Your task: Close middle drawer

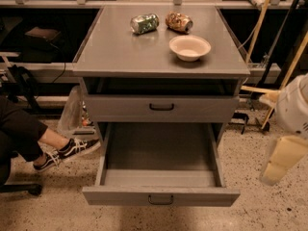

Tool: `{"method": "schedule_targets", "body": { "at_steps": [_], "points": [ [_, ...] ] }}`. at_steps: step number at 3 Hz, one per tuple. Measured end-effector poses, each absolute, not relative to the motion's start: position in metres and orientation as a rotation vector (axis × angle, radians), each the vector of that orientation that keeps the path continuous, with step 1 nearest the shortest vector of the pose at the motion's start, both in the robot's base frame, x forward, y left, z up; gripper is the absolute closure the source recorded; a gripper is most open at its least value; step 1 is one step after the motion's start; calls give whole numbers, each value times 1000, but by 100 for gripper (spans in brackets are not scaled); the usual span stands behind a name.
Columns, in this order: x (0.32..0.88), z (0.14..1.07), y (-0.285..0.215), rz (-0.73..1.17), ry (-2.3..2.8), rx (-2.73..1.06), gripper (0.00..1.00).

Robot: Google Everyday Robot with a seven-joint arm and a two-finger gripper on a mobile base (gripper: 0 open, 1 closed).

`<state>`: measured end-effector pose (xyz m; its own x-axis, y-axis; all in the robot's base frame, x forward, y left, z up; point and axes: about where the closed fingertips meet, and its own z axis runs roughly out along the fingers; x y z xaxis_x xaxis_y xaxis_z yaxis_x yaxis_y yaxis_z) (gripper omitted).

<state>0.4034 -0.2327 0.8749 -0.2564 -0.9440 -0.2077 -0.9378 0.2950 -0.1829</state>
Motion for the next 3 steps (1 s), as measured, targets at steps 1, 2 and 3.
{"method": "schedule_targets", "body": {
  "at_steps": [1, 2, 3],
  "points": [
    [370, 793, -247, 79, 2414, -1715, 0],
    [370, 793, -247, 79, 2414, -1715, 0],
    [368, 789, -241, 48, 2417, -1739, 0]
  ]
}}
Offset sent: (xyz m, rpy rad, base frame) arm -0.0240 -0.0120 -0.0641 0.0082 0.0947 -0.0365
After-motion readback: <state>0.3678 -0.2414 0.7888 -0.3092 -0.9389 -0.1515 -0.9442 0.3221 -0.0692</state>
